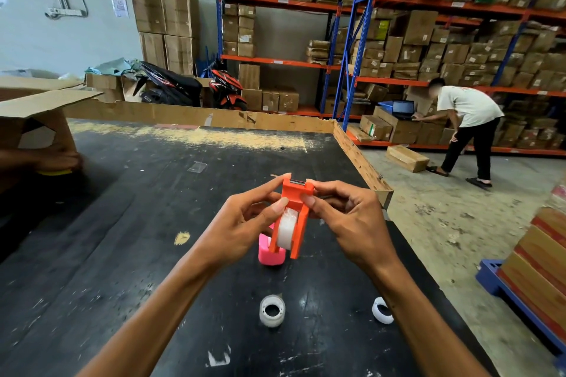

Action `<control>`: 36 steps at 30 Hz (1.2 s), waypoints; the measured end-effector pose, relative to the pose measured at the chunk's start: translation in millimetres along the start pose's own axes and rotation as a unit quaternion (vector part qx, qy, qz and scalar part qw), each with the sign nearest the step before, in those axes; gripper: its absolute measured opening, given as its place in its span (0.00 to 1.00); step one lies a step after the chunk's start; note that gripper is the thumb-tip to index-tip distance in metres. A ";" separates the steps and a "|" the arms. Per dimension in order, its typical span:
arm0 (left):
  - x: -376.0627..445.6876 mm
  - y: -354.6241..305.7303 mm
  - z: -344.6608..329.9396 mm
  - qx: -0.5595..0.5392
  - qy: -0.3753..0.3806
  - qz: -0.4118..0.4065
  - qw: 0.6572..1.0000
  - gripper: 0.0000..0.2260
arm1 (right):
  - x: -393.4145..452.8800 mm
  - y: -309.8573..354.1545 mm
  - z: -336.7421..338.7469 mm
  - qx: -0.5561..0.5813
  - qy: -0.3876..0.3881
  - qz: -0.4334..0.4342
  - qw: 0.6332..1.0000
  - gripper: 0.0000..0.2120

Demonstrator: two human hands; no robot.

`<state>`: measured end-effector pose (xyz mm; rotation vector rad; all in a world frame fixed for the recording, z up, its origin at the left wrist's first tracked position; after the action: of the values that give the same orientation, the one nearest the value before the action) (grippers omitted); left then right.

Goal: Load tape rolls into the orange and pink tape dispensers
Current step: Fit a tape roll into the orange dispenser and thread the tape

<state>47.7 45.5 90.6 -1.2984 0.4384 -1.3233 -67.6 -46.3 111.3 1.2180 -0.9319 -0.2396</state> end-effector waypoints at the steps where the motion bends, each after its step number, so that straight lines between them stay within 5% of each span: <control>1: 0.0 -0.5 -0.2 -0.002 -0.002 -0.002 1.000 0.20 | 1.3 2.0 -0.6 -0.013 0.006 0.001 1.000 0.11; 7: 3.6 1.8 0.2 -0.007 0.019 0.010 1.000 0.20 | 0.6 6.0 -1.3 -0.071 0.016 0.025 0.997 0.12; 18: -0.2 11.3 0.5 -0.054 -0.028 0.021 0.998 0.21 | 1.0 0.1 2.1 -0.007 -0.025 0.024 0.999 0.12; 23: -1.3 18.0 2.9 -0.072 -0.070 0.042 0.994 0.18 | 6.6 -4.0 -9.4 -0.092 0.018 -0.012 0.996 0.17; 27: -6.9 28.6 4.8 -0.106 -0.126 0.073 0.984 0.20 | 1.4 -19.7 -16.5 -0.030 0.041 -0.123 0.991 0.25; 36: -13.6 40.0 7.3 -0.105 -0.148 0.097 0.979 0.19 | -4.2 -26.1 -28.9 -0.088 0.100 -0.112 0.985 0.18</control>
<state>67.8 50.1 53.0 -1.5585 0.4912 -0.9223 -41.4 -33.4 85.3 1.1588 -0.5869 -0.3636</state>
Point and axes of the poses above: each hand's wrist, its own x-axis towards the middle knuckle, its own z-axis out of the back of the hand, y = z × x, the point moved 9 cm from there along x, towards the middle knuckle, and after that the axes turned 9 degrees about x, right-handed, at the moved point
